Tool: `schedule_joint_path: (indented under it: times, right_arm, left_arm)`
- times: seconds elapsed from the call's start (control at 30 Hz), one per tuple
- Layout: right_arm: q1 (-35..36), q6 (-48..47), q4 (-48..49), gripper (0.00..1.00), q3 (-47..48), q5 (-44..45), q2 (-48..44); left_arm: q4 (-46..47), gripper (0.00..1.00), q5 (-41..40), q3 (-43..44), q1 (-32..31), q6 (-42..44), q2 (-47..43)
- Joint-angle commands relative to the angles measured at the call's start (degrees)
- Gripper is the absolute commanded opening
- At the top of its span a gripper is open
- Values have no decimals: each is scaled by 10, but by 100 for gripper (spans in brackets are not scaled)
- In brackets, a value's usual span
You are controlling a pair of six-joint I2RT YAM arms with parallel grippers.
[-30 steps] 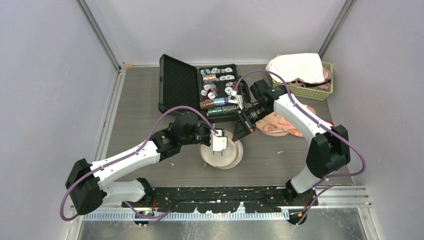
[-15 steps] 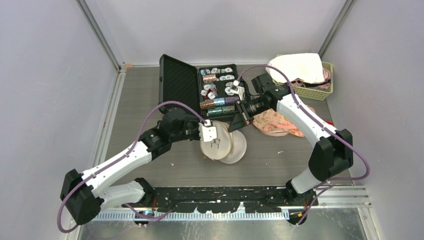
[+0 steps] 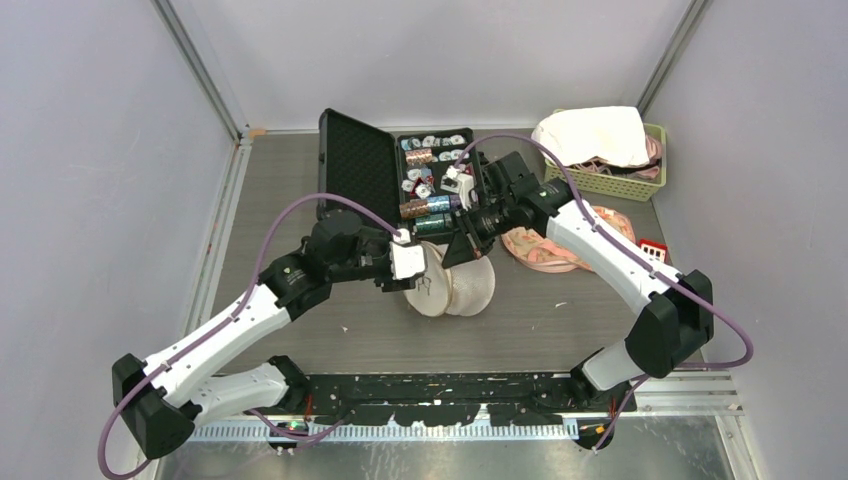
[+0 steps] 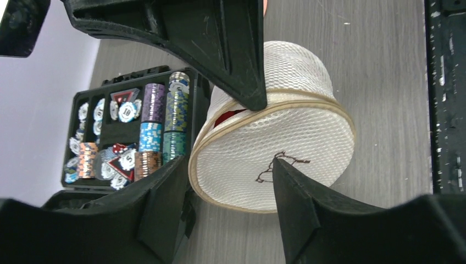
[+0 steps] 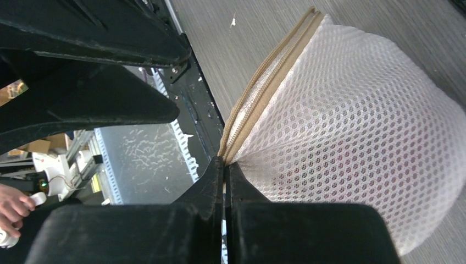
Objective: Unzip the laundry bag and remove the bra
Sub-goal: Unzip the laundry bag at the center of the board, then open the laundry bag at the center of the board.
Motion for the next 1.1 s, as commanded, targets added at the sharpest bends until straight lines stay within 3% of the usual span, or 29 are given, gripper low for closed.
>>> schedule_joint_path:
  times: [0.0,0.27,0.4,0.6,1.0,1.07]
  right_arm:
    - [13,8,43,1,-18,30,-3]
    - [35,15,55,1,-16,24,18]
    - [39,22,63,1,-10,14,29]
    - [39,26,61,1,2,17,31]
    - [39,-1,43,1,7,12,24]
    - [39,-13,31,1,9,7,25]
  left_arm:
    - [7,62,22,19,0,-59,3]
    - [42,54,-5,48,0,-130,56]
    - [38,51,49,43,0,-74,72]
    - [5,40,27,34,0,-44,92]
    - [-134,32,49,-1,0,21,43]
    - [-130,35,58,-7,0,32,23]
